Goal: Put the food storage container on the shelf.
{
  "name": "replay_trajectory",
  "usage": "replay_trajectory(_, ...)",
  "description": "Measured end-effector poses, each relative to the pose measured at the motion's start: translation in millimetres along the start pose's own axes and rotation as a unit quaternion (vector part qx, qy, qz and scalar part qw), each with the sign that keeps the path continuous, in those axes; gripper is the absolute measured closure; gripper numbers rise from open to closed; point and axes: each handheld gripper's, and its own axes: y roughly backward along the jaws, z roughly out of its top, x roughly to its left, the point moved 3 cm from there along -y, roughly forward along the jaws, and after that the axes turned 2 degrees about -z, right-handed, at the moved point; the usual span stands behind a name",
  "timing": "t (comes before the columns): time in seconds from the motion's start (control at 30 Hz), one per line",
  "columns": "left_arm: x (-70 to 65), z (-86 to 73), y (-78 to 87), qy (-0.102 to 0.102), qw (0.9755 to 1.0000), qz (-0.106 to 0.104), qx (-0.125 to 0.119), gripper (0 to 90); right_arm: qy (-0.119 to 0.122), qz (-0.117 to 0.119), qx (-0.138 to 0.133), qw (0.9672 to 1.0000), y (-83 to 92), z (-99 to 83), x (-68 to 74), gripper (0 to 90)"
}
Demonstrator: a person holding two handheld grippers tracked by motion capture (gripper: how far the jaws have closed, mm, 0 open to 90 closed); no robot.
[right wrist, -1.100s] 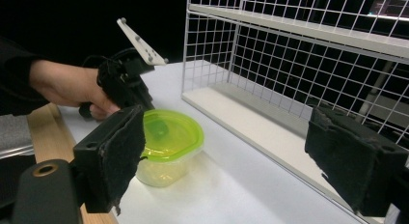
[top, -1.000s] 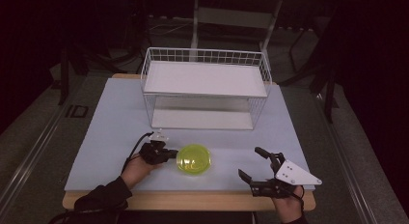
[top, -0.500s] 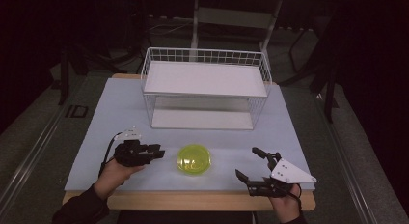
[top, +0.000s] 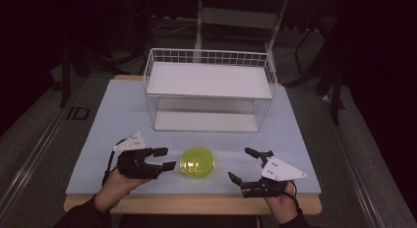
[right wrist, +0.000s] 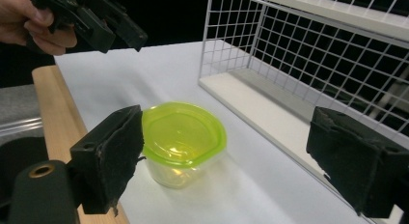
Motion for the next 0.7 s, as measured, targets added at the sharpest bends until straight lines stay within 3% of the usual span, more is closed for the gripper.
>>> replay_trajectory(0.1, -3.1, 2.7, -6.2, -0.003, 1.0000, -0.003, 0.002, 37.6, 0.001, -0.007, 0.008, 0.9999, -7.0, 3.5, -1.3, 11.0)
replay_trajectory(0.17, -3.7, 3.3, -9.9, -0.008, 1.0000, 0.004, 0.005, 36.6, -0.004, 0.003, 0.010, 0.9999, -12.1, 5.3, -1.6, 10.6)
replay_trajectory(0.33, 1.4, 5.7, -15.5, 0.002, 0.9999, 0.014, -0.001, 36.2, -0.014, -0.001, 0.026, 0.9996, -27.8, 8.2, -3.2, 11.5)
replay_trajectory(0.47, 7.5, 7.5, -21.4, 0.024, 0.9996, 0.012, -0.004, 32.8, -0.039, -0.003, 0.044, 0.9983, -39.8, 8.5, -8.5, 15.1)
replay_trajectory(0.7, 20.1, -4.3, -32.3, 0.075, 0.9963, 0.041, 0.012, 30.7, -0.064, 0.001, 0.074, 0.9952, -64.0, 0.4, -12.1, 19.4)
